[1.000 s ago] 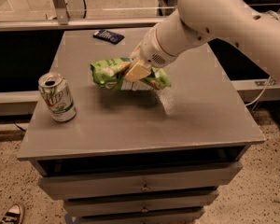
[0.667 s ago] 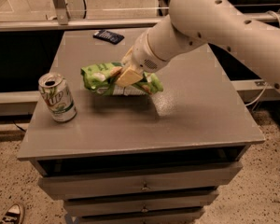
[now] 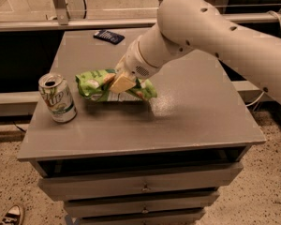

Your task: Move green rice chip bag near 7up can

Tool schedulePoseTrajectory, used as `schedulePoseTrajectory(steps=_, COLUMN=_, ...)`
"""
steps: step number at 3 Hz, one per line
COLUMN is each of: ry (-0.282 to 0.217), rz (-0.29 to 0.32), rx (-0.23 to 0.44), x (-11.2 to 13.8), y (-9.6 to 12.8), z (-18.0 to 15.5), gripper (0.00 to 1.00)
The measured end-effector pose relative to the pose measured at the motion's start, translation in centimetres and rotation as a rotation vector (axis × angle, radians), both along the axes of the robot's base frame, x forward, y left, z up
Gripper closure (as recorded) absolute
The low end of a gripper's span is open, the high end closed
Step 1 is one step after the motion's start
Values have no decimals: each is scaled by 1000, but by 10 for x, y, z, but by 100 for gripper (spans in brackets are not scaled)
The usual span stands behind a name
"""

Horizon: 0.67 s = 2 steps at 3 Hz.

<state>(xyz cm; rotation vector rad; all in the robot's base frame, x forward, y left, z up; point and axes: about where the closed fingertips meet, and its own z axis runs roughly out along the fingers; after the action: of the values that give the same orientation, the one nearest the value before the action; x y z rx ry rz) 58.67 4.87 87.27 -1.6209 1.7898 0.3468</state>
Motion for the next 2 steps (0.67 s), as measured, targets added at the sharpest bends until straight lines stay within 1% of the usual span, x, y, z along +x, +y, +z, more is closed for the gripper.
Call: schedulePoseTrajectory(steps=2, ry=35, rz=6, rx=8, x=-4, y=9, z=-10, gripper=14)
